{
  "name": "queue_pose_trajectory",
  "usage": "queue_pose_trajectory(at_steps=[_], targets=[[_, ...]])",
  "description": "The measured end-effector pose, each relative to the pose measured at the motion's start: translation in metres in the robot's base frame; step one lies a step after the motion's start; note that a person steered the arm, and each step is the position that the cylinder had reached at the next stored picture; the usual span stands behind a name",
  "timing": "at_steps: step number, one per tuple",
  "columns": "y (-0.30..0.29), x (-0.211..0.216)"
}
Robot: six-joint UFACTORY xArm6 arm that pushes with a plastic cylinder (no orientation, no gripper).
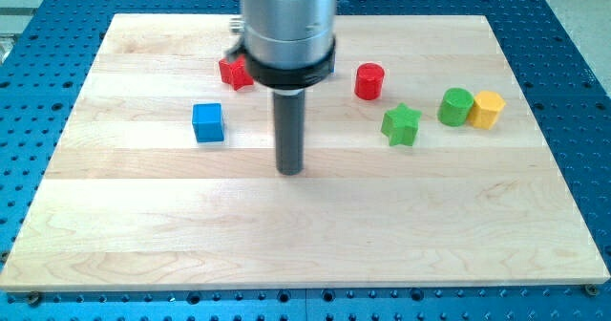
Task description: Move the green star diagonally bottom left to the yellow heart
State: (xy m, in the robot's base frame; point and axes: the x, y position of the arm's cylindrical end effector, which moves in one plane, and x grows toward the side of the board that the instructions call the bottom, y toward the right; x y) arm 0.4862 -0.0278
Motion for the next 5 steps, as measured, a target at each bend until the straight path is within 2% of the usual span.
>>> queue_pose_trajectory(at_steps=[2,4,5], targets=[[0.002,-0.08],[0.023,-0.01],[0.085,0.02]])
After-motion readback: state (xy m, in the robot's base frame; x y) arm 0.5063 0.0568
